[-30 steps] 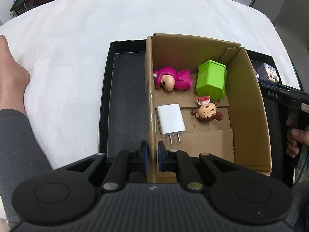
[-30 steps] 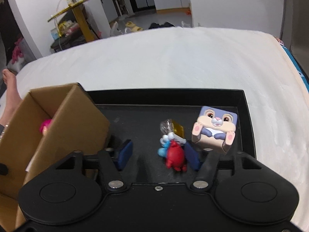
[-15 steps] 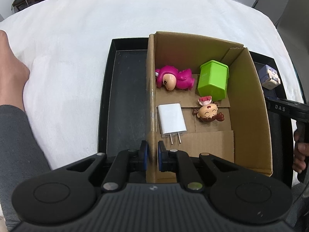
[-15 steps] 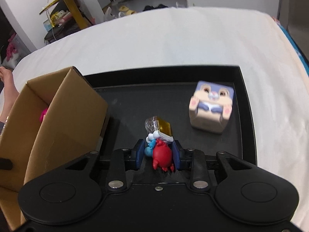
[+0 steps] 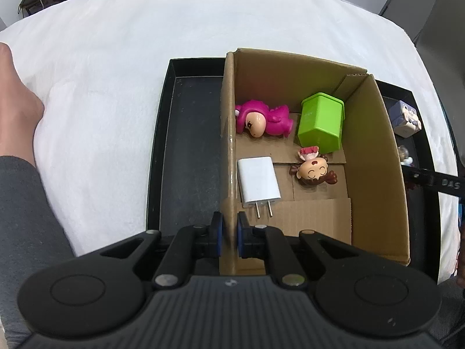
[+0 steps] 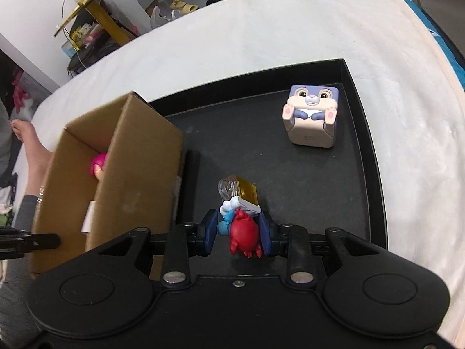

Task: Organize rigid objects
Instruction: 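Lift the red-blue figure with the right gripper and carry it over the box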

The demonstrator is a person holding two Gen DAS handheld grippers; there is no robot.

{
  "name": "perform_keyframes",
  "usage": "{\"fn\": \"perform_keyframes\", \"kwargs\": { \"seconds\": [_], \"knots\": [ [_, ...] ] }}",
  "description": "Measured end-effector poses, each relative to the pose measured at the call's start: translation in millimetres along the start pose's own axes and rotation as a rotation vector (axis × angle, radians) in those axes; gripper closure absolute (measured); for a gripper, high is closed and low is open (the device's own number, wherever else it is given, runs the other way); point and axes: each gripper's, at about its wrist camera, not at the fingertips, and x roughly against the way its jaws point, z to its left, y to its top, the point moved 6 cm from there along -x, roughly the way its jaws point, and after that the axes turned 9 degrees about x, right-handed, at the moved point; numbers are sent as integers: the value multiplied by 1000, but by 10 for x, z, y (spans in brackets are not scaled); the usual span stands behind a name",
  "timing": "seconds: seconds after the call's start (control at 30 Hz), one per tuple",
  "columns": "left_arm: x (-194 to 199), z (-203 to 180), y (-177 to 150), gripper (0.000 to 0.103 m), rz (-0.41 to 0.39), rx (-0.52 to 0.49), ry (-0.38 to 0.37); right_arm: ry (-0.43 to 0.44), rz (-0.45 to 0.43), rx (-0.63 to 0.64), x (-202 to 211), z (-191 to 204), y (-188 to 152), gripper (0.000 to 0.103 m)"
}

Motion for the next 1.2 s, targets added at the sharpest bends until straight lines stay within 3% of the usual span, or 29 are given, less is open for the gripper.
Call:
{"fn": "perform_keyframes", "kwargs": {
  "seconds": [0.47, 1.2],
  "knots": [
    [14, 10, 3, 93, -8, 9, -30, 8, -65, -9, 417, 148, 206, 72],
    [18, 32, -12, 93, -10, 31, -39, 66, -51, 131, 620, 960, 551, 72]
  ]
}}
